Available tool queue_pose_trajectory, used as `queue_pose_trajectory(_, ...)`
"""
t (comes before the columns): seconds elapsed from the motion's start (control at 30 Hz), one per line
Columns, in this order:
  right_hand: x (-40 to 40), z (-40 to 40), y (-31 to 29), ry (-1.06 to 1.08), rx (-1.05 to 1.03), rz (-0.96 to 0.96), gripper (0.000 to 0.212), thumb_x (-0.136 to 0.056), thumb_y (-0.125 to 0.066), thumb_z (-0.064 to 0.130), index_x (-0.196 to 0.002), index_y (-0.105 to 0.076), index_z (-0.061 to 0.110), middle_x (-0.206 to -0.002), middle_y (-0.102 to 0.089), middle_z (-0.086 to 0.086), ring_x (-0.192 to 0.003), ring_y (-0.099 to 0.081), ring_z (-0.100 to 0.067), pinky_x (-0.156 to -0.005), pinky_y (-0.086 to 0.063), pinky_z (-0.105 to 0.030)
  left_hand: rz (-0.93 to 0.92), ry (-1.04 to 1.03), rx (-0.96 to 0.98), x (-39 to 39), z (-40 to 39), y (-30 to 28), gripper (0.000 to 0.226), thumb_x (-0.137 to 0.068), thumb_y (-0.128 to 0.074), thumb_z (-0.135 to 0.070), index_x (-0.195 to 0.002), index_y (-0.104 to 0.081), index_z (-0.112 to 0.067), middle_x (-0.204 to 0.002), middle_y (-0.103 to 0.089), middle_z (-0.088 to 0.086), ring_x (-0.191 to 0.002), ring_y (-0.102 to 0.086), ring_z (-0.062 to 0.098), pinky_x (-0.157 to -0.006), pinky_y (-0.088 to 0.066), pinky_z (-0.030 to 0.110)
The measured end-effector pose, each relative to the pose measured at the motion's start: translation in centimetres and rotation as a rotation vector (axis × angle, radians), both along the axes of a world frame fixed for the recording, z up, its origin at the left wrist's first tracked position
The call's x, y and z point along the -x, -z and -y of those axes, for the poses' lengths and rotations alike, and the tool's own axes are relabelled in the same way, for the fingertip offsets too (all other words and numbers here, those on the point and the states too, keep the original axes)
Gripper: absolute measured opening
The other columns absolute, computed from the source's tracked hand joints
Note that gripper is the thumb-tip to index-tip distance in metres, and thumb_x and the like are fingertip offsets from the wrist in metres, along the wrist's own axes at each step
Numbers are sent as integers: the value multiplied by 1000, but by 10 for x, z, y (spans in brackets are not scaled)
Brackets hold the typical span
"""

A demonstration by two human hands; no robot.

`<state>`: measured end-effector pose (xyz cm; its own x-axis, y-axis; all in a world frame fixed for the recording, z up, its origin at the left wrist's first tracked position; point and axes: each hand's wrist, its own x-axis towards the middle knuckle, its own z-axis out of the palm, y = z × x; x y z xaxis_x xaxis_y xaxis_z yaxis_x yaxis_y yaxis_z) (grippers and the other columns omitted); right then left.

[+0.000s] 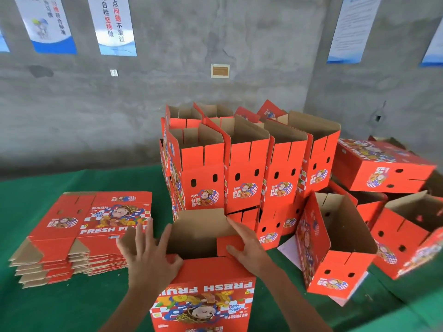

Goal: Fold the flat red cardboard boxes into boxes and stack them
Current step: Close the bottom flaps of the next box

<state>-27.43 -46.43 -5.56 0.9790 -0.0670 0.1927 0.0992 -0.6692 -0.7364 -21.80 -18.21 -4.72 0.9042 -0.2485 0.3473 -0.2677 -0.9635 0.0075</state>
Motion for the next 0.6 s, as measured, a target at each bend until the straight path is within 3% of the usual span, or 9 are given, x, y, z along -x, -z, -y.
queue_pose_trajectory(0.1,-4,0,-1,33,25,2,83,-96,-69,26,-154,-20,57,-157,-33,18,-147,-24,-5,-123,-26,-37,128,30,184,2,6,-1,100,-70,-85,-35,-156,-41,-10,-169,-13,23,-157,-4,43,-123,-8,67)
queue_pose_trajectory(0.17,-6,1,1,43,31,-8,84,-95,-69,24,-149,-17,63,-152,-32,22,-147,-24,-6,-123,-28,-38,212,98,284,5,8,-1,87,-76,-77,-9,-154,-39,-3,-169,-9,25,-157,-2,44,-122,-19,66)
queue_pose_trajectory(0.27,-10,0,3,43,45,-7,87,-95,-69,24,-142,-13,71,-152,-34,19,-147,-25,-10,-120,-31,-38,266,250,471,8,1,5,71,-87,-58,13,-153,-39,-4,-170,-9,19,-158,-8,38,-117,-32,65)
queue_pose_trajectory(0.37,-16,-4,1,40,45,2,88,-94,-70,23,-141,-14,71,-156,-35,13,-147,-26,-12,-120,-32,-41,233,425,675,3,-10,7,66,-92,-57,14,-150,-44,-13,-169,-19,7,-157,-19,20,-122,-33,41)
queue_pose_trajectory(0.43,-18,-5,2,48,36,3,86,-94,-70,20,-145,-17,65,-156,-36,12,-147,-26,-14,-120,-32,-43,88,509,856,2,-9,6,61,-96,-55,8,-148,-47,-23,-161,-38,0,-150,-37,18,-119,-38,32)
queue_pose_trajectory(0.5,-17,-5,4,52,26,-2,83,-95,-70,19,-147,-20,60,-156,-36,10,-148,-26,-15,-120,-33,-44,-118,520,956,4,-3,7,48,-102,-52,-3,-140,-52,-32,-136,-61,-11,-125,-64,19,-100,-55,33)
queue_pose_trajectory(0.57,-15,-7,6,46,12,3,79,-95,-69,18,-147,-23,57,-156,-36,13,-147,-26,-13,-120,-33,-44,-211,404,842,5,2,15,30,-106,-51,-13,-122,-60,-37,-107,-69,-17,-98,-73,13,-78,-62,31)
queue_pose_trajectory(0.6,-15,-8,6,44,10,9,78,-96,-69,18,-148,-24,56,-156,-36,15,-146,-26,-12,-120,-33,-43,-220,346,793,4,4,18,26,-105,-53,-11,-113,-64,-34,-98,-71,-16,-91,-73,11,-75,-62,34)
